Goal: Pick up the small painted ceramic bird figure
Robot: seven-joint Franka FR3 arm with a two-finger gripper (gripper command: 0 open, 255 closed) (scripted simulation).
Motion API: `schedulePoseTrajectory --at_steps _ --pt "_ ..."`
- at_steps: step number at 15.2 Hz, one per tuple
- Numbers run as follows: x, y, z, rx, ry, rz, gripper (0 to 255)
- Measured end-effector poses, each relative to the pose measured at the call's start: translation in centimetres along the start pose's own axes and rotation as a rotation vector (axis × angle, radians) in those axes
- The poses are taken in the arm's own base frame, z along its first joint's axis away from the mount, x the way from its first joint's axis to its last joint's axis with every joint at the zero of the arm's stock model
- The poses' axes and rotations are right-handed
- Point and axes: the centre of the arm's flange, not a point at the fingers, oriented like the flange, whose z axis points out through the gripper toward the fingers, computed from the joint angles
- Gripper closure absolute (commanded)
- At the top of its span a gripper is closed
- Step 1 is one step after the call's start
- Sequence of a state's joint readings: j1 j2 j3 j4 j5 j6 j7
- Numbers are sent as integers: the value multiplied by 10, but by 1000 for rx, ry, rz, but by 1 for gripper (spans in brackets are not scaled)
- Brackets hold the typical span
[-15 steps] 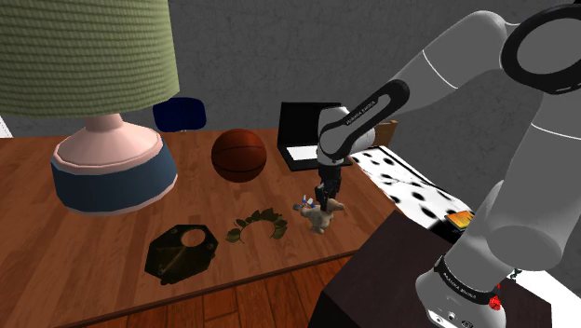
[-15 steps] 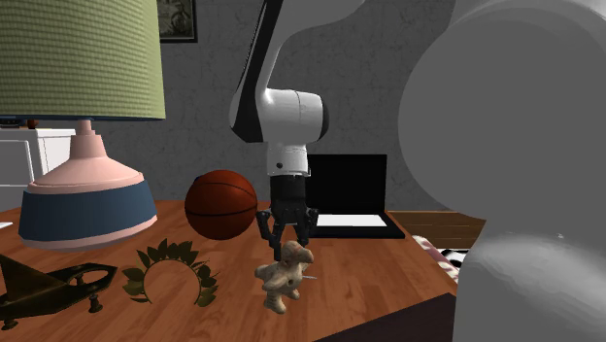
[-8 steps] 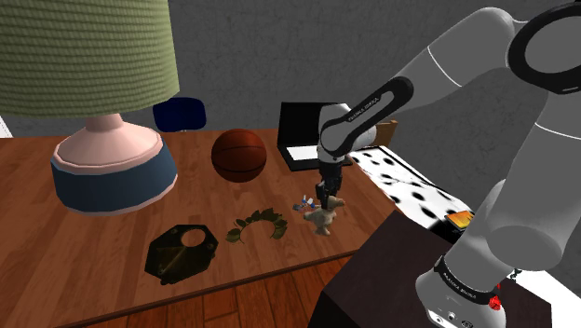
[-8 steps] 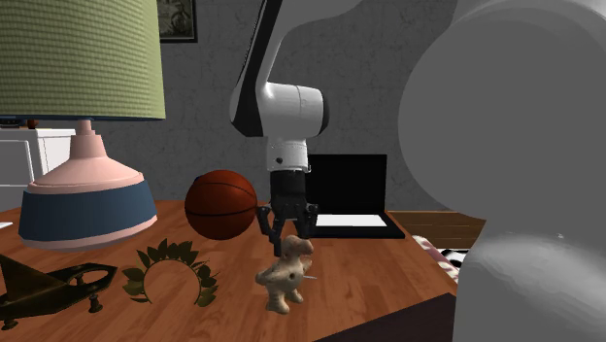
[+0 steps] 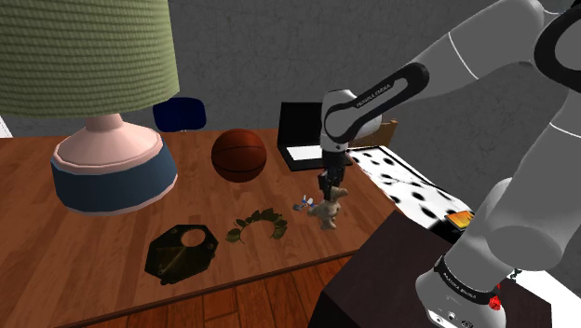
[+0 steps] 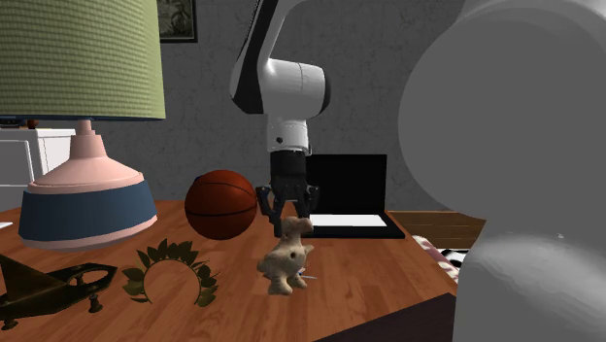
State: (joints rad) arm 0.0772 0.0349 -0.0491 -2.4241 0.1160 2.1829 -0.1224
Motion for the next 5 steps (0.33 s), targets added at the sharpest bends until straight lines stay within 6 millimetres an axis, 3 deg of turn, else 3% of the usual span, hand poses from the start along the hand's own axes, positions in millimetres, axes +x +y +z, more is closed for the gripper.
schedulePoseTrajectory --at_steps 5 --pt "-6 -2 -23 0 0 0 255"
